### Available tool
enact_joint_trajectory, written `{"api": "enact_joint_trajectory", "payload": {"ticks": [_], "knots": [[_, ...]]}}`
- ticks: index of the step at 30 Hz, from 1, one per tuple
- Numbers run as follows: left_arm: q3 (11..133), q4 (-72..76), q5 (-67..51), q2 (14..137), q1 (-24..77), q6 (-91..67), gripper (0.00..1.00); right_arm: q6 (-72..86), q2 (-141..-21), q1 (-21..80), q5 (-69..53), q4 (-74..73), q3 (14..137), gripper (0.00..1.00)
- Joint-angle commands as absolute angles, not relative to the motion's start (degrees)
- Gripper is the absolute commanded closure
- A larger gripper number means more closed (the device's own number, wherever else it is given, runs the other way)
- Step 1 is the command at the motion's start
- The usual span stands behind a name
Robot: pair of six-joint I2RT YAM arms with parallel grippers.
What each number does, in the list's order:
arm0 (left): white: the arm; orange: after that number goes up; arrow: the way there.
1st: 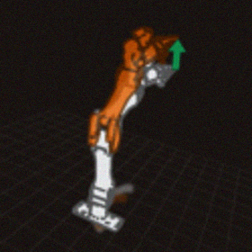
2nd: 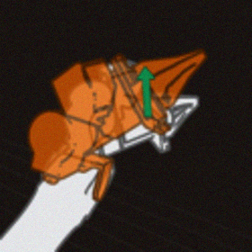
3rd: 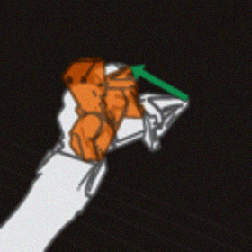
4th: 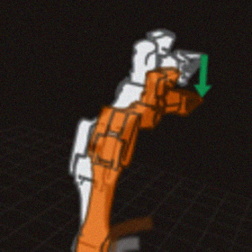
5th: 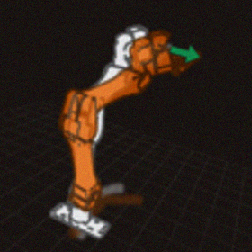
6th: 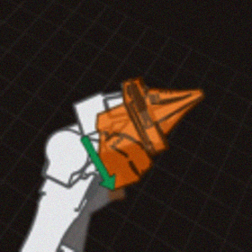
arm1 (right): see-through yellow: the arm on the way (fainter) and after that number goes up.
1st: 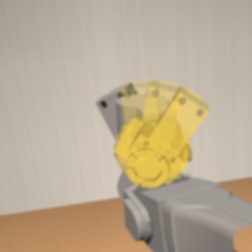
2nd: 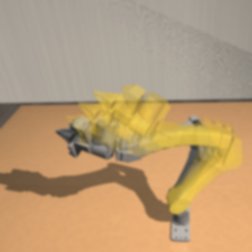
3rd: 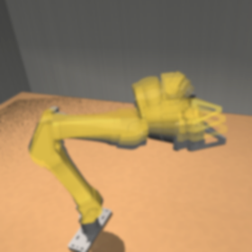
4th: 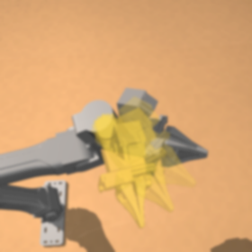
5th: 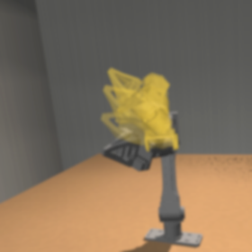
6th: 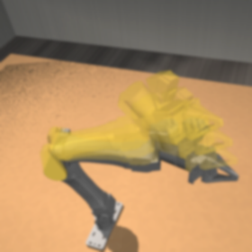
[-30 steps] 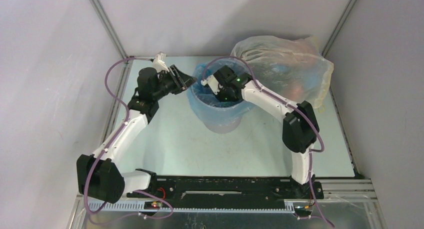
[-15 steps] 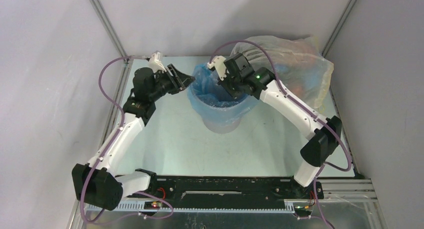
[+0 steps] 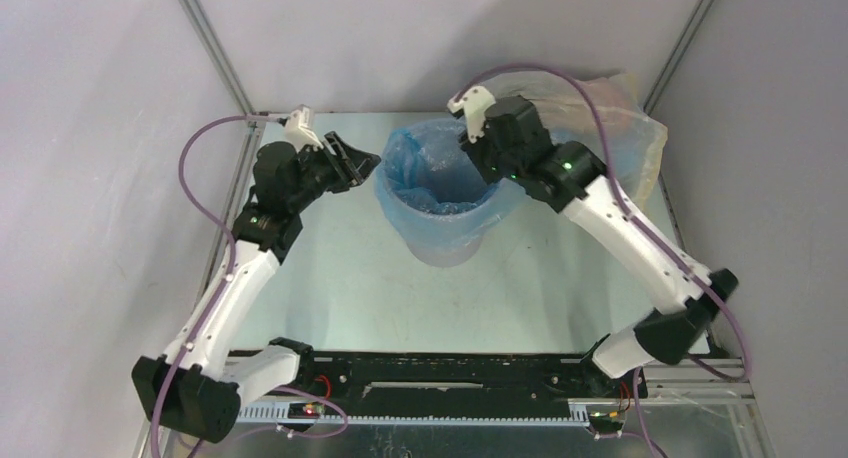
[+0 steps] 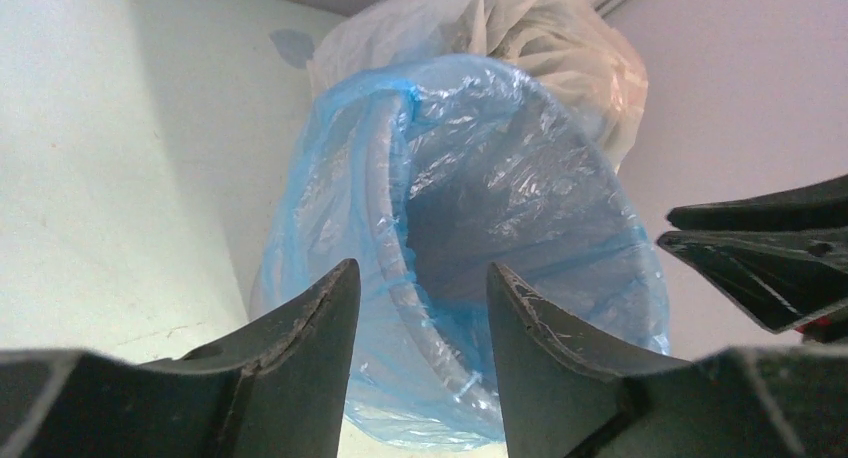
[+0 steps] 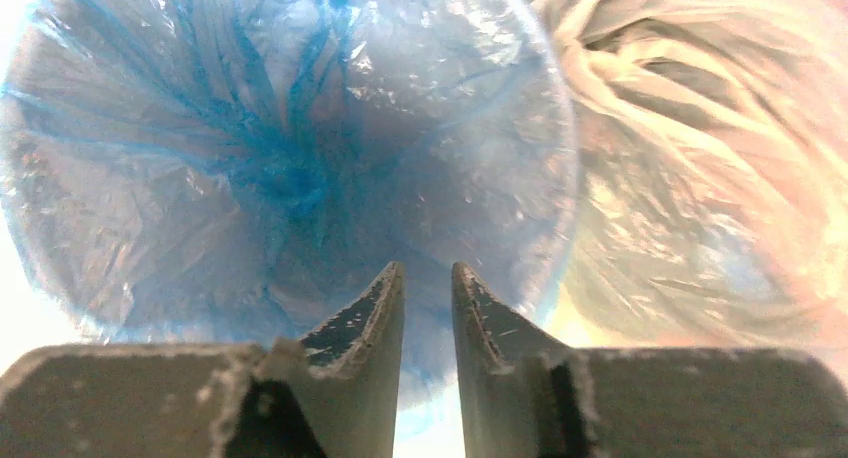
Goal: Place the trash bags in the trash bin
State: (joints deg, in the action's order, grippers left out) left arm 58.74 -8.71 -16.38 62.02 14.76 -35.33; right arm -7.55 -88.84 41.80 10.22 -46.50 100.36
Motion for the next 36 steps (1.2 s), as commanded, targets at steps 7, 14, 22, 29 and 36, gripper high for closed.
{"api": "enact_joint_trajectory", "payload": {"ticks": [7, 14, 22, 29, 36], "knots": [[54.9, -8.5, -5.7, 52.4, 15.7, -33.0, 0.31, 2.3, -67.7, 37.0, 15.9, -25.1, 76.3, 0.13], [41.7, -4.6, 5.2, 43.8, 16.0, -35.4, 0.0, 8.3, -52.7, 29.5, 20.3, -12.6, 54.6, 0.08], [28.6, 4.7, 14.9, 37.2, 16.0, -34.6, 0.0, 3.1, -41.8, 28.1, 23.6, 14.8, 25.7, 0.06], [24.7, 8.6, 21.8, 39.8, 16.0, -30.2, 0.0, -0.8, -46.8, 26.6, 25.2, 33.8, 13.4, 0.08], [18.2, 20.4, 15.9, 40.0, 16.3, -25.9, 0.0, -0.6, -53.5, 17.1, 18.3, 44.3, 10.6, 0.08]]}}
